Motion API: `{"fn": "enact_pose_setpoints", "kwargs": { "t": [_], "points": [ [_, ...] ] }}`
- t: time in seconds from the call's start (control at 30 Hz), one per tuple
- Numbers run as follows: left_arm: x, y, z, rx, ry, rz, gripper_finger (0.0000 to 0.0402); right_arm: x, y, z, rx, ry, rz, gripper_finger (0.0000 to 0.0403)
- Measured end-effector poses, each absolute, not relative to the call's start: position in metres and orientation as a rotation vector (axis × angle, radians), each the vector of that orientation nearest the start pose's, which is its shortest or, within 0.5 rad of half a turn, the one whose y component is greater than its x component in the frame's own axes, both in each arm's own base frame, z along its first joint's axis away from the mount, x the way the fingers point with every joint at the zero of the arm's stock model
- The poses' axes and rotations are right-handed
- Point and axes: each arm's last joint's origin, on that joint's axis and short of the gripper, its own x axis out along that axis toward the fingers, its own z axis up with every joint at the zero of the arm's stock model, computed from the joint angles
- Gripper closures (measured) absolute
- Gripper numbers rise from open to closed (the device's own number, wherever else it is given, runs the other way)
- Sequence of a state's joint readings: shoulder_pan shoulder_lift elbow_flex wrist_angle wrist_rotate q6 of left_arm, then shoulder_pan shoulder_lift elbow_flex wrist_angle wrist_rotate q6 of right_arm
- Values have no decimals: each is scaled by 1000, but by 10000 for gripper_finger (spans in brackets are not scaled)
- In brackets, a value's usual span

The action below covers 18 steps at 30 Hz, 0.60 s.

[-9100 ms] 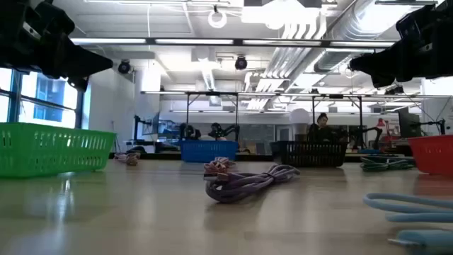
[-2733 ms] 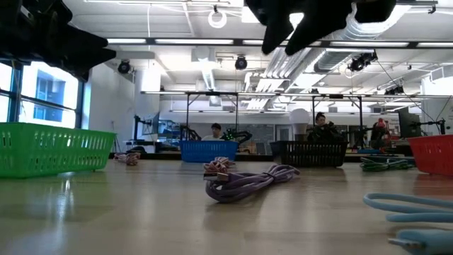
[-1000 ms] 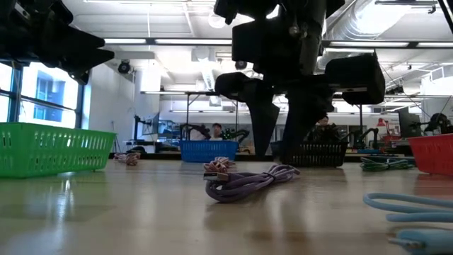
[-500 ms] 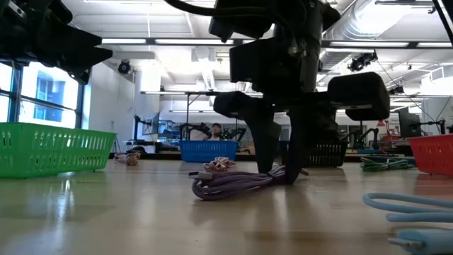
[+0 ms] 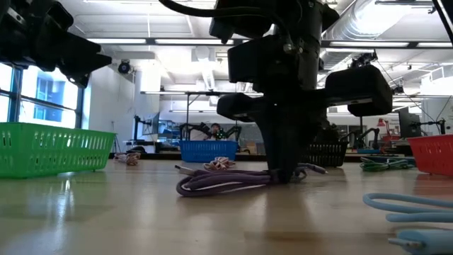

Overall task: Pick & Place USB Port
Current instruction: Put the right violet charger cable into the black bin

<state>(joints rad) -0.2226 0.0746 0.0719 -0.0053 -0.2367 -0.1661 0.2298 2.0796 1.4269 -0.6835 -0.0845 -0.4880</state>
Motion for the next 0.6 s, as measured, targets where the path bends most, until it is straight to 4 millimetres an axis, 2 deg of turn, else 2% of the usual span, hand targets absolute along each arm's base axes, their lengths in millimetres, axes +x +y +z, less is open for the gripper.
{"fn": "enact_pose_setpoints", "kwargs": {
  "t": [0.2,0.33,0.47,0.6],
  "points": [
    [97,-15,182,-165,5,14,240,393,93,144,-546,1280,537,394],
    [97,-15,182,-165,5,14,240,397,90,155,-604,1292,447,395],
    [97,-15,182,-165,5,14,240,401,88,177,-620,1256,305,395],
    [97,-15,182,-165,5,13,240,400,85,209,-577,1223,196,395]
  ]
}}
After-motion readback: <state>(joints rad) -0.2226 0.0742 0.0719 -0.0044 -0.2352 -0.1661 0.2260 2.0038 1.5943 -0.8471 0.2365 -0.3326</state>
